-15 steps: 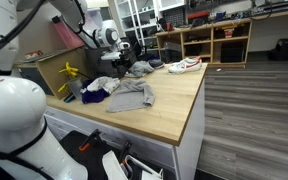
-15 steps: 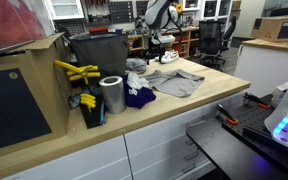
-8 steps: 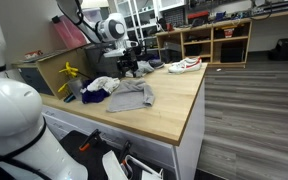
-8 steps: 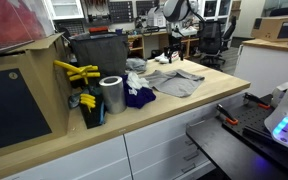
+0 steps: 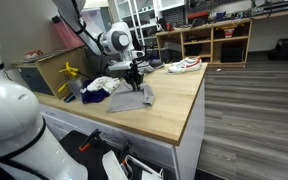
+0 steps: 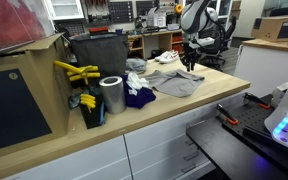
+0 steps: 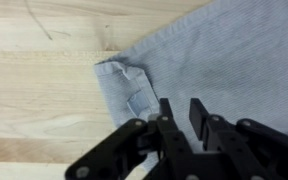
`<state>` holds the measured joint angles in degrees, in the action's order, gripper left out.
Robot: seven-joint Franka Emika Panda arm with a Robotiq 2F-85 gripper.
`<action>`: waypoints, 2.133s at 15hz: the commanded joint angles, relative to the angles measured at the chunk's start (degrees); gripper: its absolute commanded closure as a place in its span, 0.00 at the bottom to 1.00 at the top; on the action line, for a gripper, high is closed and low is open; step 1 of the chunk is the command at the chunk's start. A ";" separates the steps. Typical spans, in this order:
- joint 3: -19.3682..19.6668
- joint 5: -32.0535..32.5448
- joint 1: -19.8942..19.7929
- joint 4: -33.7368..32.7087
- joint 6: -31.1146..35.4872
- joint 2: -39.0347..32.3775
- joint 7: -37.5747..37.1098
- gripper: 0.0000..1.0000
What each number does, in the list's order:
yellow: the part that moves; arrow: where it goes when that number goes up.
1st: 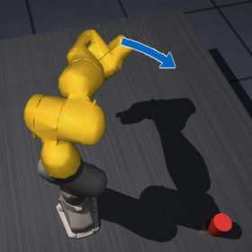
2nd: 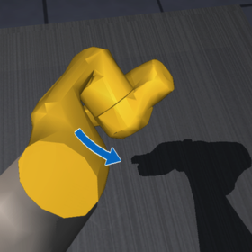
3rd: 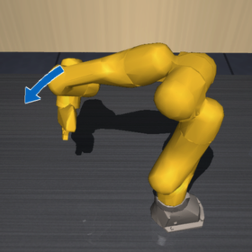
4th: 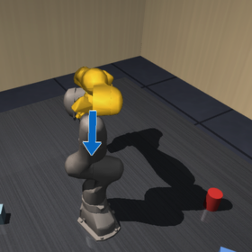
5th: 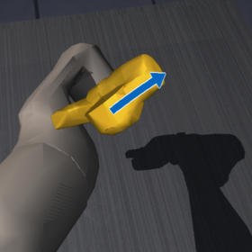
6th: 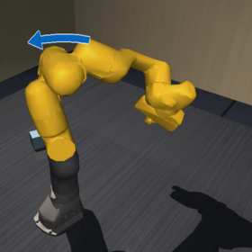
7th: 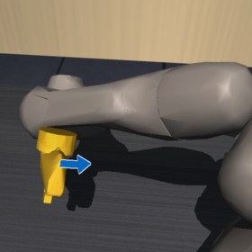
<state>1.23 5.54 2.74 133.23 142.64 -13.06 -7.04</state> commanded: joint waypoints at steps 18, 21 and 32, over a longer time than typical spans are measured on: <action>6.71 0.50 -1.07 10.81 32.21 -8.81 1.26 1.00; 11.80 1.29 -1.12 11.18 32.49 -7.99 1.06 1.00; 16.30 1.38 0.29 14.69 29.73 -1.21 1.19 0.73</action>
<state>19.45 6.87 2.04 144.92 174.05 -19.60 -6.68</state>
